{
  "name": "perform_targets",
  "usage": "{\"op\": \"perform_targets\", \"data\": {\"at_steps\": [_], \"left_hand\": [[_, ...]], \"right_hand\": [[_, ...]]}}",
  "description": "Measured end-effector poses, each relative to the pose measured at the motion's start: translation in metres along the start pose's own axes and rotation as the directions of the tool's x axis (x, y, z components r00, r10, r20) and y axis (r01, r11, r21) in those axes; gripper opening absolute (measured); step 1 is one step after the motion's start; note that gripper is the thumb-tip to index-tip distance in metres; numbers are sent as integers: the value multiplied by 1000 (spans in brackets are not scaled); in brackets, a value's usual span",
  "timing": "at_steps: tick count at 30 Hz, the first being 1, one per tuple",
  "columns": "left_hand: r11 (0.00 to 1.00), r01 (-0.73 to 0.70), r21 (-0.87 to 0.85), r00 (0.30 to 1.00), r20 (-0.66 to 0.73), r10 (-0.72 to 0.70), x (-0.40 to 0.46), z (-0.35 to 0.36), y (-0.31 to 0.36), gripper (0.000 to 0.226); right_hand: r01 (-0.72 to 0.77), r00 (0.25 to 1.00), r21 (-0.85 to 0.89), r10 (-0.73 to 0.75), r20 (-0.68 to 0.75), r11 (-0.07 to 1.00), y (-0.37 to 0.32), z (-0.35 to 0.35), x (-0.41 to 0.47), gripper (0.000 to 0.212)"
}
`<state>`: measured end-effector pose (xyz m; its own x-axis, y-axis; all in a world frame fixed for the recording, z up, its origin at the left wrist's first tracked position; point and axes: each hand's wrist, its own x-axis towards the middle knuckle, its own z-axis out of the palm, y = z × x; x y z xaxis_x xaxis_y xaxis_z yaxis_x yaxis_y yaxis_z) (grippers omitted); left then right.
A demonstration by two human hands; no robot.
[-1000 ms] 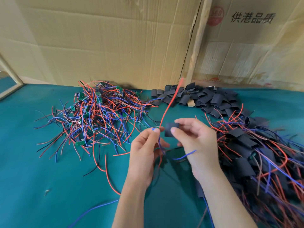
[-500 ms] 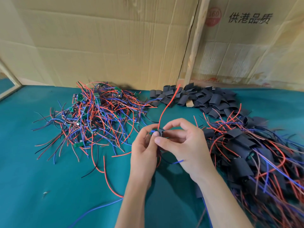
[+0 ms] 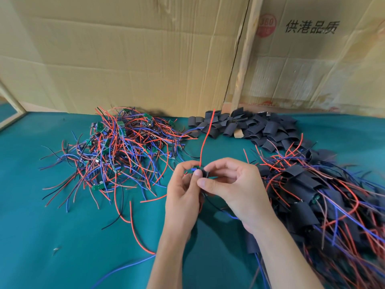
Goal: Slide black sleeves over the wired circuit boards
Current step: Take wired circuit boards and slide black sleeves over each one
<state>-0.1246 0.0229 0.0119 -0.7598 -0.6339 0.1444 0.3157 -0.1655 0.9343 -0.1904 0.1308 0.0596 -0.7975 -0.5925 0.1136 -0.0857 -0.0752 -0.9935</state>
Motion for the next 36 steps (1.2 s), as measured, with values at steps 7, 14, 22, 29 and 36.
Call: {"op": "perform_targets", "data": {"at_steps": [7, 14, 22, 29, 36], "left_hand": [[993, -25, 114, 997, -68, 33, -1, 1, 1, 8], [998, -2, 62, 994, -112, 9, -1, 6, 3, 17], [990, -23, 137, 999, -30, 28, -3, 6, 6, 17], [986, -24, 168, 999, 31, 19, -4, 7, 8, 25], [986, -22, 168, 999, 32, 17, -5, 9, 9, 24]], "right_hand": [[-47, 992, 69, 38, 117, 997, -1, -4, -1, 27], [-18, 994, 70, 10, 110, 997, -2, 1, -2, 39], [146, 980, 119, -127, -150, 982, -13, -20, 4, 47], [415, 811, 54, -342, -474, 908, -47, -61, 11, 36], [469, 796, 70, -387, -466, 880, -62, -66, 19, 33]]}}
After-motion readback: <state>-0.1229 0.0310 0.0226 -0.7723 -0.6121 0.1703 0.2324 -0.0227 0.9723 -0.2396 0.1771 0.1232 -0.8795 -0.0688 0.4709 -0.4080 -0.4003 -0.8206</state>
